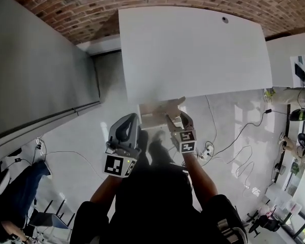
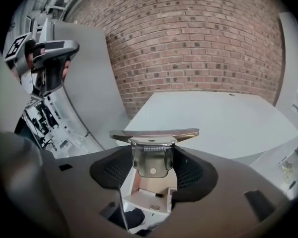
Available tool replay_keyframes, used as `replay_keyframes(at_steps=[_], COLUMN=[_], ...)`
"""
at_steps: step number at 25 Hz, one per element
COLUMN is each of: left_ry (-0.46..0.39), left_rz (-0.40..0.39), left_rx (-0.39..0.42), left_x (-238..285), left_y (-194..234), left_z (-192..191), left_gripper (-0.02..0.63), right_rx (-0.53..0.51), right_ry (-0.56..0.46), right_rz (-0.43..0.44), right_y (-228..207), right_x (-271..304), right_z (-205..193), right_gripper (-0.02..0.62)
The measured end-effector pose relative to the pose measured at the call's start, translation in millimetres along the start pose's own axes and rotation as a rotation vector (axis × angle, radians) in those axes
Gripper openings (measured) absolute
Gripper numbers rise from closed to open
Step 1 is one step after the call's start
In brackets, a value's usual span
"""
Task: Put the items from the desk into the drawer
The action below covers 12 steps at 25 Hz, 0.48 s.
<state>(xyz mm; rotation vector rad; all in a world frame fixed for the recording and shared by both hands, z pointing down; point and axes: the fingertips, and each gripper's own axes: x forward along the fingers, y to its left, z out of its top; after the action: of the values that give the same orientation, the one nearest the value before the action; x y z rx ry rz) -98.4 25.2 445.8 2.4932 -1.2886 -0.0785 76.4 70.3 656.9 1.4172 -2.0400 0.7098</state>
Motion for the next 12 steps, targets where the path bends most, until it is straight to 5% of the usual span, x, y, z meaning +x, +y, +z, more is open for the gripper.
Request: replay_keyframes(at_steps=[12], left_ry=[0.025], left_rz=[0.029], left_rx=[0.004], left_x=[-19], left_y=[-30], left_z=[-40], left_gripper=[0.003], right_rx=[0.036], right_ry=[0.139], right_rz=[0.109], right_y=[28], right_x=[24], right_z=[-92], right_gripper=[0.252])
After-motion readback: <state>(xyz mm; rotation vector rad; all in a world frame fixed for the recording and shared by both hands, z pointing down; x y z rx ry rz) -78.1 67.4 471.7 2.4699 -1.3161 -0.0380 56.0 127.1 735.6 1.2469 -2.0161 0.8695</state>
